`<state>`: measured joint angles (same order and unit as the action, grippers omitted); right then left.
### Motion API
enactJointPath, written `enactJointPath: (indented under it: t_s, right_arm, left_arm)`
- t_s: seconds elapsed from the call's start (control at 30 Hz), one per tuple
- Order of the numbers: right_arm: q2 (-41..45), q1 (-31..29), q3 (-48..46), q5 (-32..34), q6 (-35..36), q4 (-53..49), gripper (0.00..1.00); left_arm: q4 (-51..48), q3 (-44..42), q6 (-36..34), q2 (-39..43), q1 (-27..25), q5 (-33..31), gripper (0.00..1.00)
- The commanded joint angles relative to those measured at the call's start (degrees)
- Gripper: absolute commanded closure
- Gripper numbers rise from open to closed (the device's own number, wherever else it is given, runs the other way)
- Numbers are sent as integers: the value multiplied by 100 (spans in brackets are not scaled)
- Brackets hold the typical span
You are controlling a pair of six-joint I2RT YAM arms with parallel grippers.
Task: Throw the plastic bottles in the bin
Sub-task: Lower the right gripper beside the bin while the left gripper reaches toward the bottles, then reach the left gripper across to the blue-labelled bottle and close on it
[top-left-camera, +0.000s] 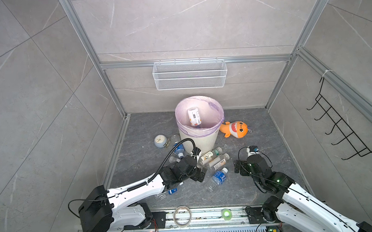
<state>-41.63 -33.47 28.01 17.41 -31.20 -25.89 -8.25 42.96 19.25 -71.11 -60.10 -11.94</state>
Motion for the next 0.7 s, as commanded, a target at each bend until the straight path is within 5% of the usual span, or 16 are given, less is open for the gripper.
enactJointPath:
  t_s: [0.0,0.3,0.67]
  right_arm:
    - [21,183,-129,-468,178,188,0]
    - [-650,1036,41,-1256,174,231,0]
    - [-417,1754,-127,-1836,120,284,0]
  left_arm:
    - [336,337,-151,-251,-196,-153,0]
    - [499,689,-76,-886,-668,-193,0]
    - [618,1014,17,-1467,-989,-151,0]
